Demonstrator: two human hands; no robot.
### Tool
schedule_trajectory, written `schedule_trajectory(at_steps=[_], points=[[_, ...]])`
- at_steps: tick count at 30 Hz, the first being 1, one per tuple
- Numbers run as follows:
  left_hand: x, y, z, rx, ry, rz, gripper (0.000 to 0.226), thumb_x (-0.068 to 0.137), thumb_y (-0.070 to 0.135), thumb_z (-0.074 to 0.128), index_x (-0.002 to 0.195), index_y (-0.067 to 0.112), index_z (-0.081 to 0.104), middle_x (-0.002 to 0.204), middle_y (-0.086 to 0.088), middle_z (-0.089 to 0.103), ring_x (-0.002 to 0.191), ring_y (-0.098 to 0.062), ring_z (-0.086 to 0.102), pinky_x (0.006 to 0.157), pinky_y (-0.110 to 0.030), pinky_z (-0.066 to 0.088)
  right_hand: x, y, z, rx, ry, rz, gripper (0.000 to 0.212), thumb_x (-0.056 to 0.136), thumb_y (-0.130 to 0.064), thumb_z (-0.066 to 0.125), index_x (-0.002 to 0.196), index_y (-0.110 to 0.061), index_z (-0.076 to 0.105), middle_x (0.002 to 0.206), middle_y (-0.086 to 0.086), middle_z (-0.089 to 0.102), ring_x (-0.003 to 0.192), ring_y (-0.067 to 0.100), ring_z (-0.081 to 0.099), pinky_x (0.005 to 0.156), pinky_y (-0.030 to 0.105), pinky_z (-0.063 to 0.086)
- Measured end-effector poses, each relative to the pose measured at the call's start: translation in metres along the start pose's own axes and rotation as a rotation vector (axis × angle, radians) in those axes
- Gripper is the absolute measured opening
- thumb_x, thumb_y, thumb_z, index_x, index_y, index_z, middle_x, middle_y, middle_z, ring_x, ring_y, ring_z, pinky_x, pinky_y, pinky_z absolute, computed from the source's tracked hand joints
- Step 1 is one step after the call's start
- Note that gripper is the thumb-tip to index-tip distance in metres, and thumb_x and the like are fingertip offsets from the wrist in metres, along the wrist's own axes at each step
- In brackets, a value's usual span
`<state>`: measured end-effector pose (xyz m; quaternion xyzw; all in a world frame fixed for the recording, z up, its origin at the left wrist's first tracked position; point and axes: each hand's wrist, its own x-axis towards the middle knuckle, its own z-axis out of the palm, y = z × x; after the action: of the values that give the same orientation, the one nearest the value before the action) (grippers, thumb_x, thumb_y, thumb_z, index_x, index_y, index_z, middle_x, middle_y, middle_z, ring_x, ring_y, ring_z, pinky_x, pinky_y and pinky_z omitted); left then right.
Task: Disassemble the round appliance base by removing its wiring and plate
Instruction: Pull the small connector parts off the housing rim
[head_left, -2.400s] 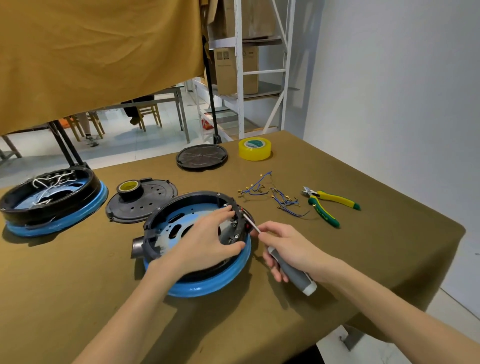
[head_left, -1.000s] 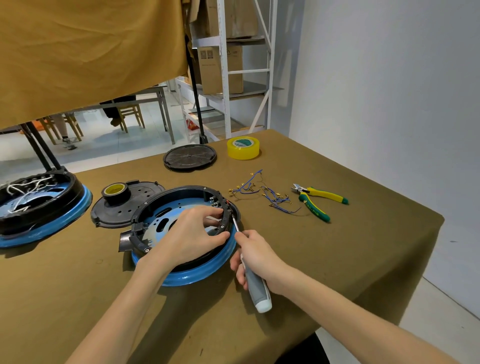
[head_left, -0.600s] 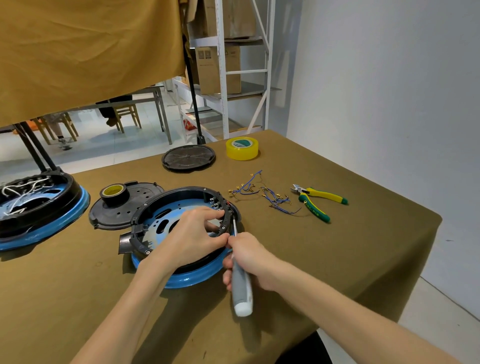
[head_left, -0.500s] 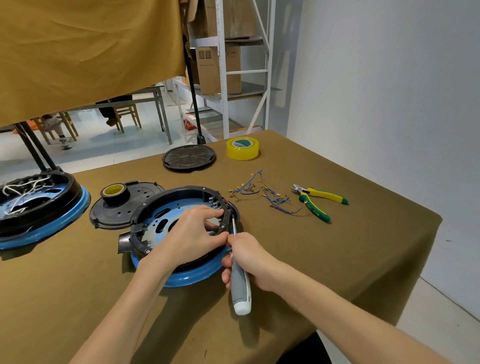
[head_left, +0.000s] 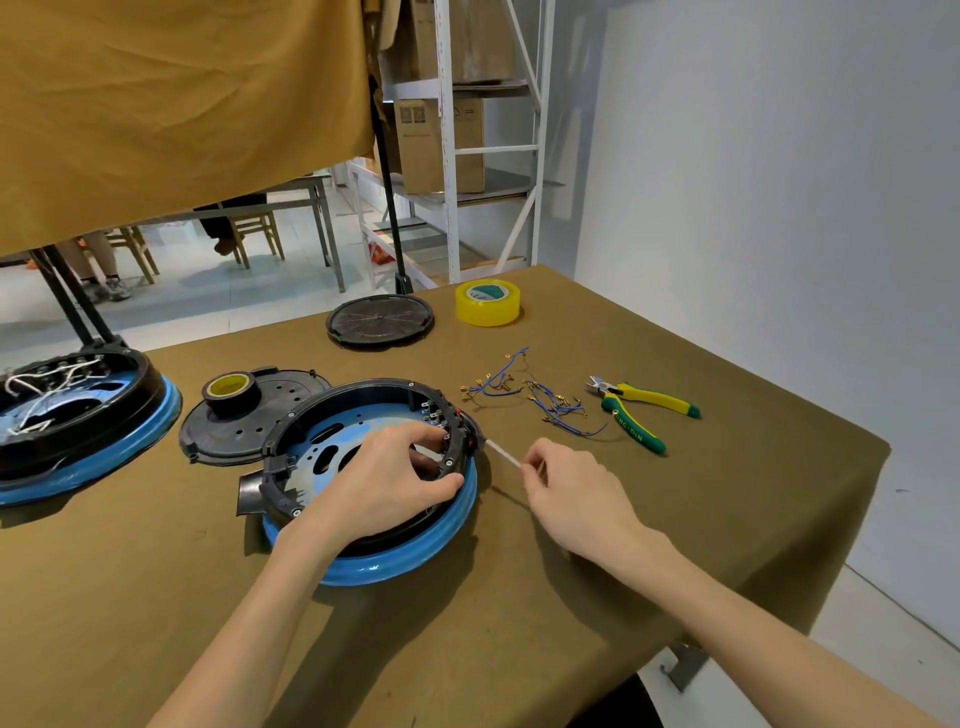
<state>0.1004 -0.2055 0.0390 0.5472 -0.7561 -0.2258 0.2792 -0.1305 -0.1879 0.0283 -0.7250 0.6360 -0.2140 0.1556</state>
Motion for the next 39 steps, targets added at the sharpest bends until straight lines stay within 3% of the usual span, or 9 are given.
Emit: schedule_trajectory(at_steps=[3, 6, 8, 12, 16, 22, 28, 34, 39], points=[[-0.001, 0.003, -0.002, -0.027, -0.018, 0.007, 0.057, 0.084, 0.038, 0.080, 0.136, 0.025, 0.064, 0.116, 0.019, 0.069, 0.096, 0.006, 0.067, 0.088, -0.028, 0.059, 0.013, 0.009, -0.002, -0.183, 0.113, 0.017, 0.014, 0.106, -0.032, 0.047, 0.107, -0.023, 0.058, 0.082, -0.008, 0.060, 0.070, 0.011, 0.055, 0.056, 0.026, 0.039], [-0.003, 0.005, -0.005, -0.055, -0.030, 0.018, 0.050, 0.084, 0.033, 0.080, 0.132, 0.028, 0.068, 0.104, 0.028, 0.069, 0.093, 0.007, 0.068, 0.078, -0.017, 0.057, 0.030, 0.011, 0.001, -0.256, 0.109, -0.038, 0.024, 0.106, -0.030, 0.048, 0.121, -0.018, 0.061, 0.112, 0.000, 0.064, 0.101, 0.020, 0.058, 0.087, 0.035, 0.048], [-0.004, 0.004, -0.006, -0.072, -0.049, 0.016, 0.050, 0.083, 0.033, 0.080, 0.132, 0.031, 0.068, 0.101, 0.030, 0.070, 0.093, 0.007, 0.069, 0.078, -0.016, 0.057, 0.039, 0.005, 0.005, -0.117, 0.136, -0.138, 0.028, 0.105, -0.030, 0.050, 0.127, -0.017, 0.062, 0.120, -0.001, 0.060, 0.111, 0.017, 0.055, 0.098, 0.035, 0.047], [-0.003, -0.001, -0.009, -0.058, -0.063, 0.029, 0.058, 0.082, 0.038, 0.080, 0.137, 0.030, 0.064, 0.106, 0.029, 0.069, 0.097, 0.010, 0.067, 0.083, -0.017, 0.057, 0.047, -0.018, 0.015, 0.303, 0.057, -0.265, 0.026, 0.102, -0.029, 0.056, 0.122, -0.019, 0.069, 0.109, -0.009, 0.062, 0.101, 0.000, 0.057, 0.087, 0.012, 0.043], [0.001, -0.008, -0.011, -0.031, -0.071, 0.028, 0.067, 0.081, 0.047, 0.077, 0.143, 0.026, 0.060, 0.117, 0.023, 0.068, 0.102, 0.011, 0.064, 0.093, -0.022, 0.057, 0.047, -0.022, 0.029, 0.273, 0.129, -0.290, 0.020, 0.100, -0.024, 0.061, 0.116, -0.018, 0.072, 0.107, -0.007, 0.067, 0.102, 0.008, 0.059, 0.092, 0.027, 0.049], [0.000, -0.007, -0.012, -0.034, -0.080, 0.043, 0.065, 0.084, 0.045, 0.075, 0.144, 0.024, 0.060, 0.116, 0.019, 0.068, 0.103, 0.003, 0.066, 0.094, -0.030, 0.057, 0.034, -0.033, 0.050, 0.329, 0.303, -0.203, 0.018, 0.102, -0.019, 0.058, 0.115, -0.020, 0.070, 0.105, -0.011, 0.065, 0.098, 0.006, 0.055, 0.081, 0.012, 0.038], [-0.007, -0.002, -0.016, -0.023, -0.101, 0.046, 0.059, 0.084, 0.041, 0.075, 0.140, 0.026, 0.063, 0.111, 0.021, 0.071, 0.101, 0.005, 0.067, 0.092, -0.032, 0.059, 0.028, -0.024, 0.048, 0.347, 0.208, -0.293, 0.011, 0.102, -0.019, 0.056, 0.112, -0.022, 0.061, 0.097, -0.026, 0.049, 0.098, 0.001, 0.049, 0.082, 0.011, 0.040], [-0.007, -0.001, -0.016, -0.042, -0.135, 0.041, 0.055, 0.081, 0.047, 0.071, 0.135, 0.042, 0.062, 0.101, 0.025, 0.074, 0.097, 0.000, 0.070, 0.091, -0.035, 0.060, 0.029, -0.020, 0.049, 0.348, 0.100, -0.335, 0.010, 0.105, -0.014, 0.048, 0.114, -0.016, 0.052, 0.104, -0.011, 0.045, 0.102, 0.005, 0.045, 0.085, 0.017, 0.040], [-0.005, -0.007, -0.016, -0.058, -0.157, 0.050, 0.057, 0.082, 0.048, 0.071, 0.138, 0.040, 0.061, 0.101, 0.021, 0.076, 0.096, -0.002, 0.071, 0.090, -0.035, 0.060, 0.024, -0.022, 0.045, 0.315, 0.100, -0.404, 0.012, 0.106, -0.011, 0.047, 0.117, -0.010, 0.052, 0.108, -0.004, 0.045, 0.099, 0.010, 0.045, 0.086, 0.020, 0.041]])
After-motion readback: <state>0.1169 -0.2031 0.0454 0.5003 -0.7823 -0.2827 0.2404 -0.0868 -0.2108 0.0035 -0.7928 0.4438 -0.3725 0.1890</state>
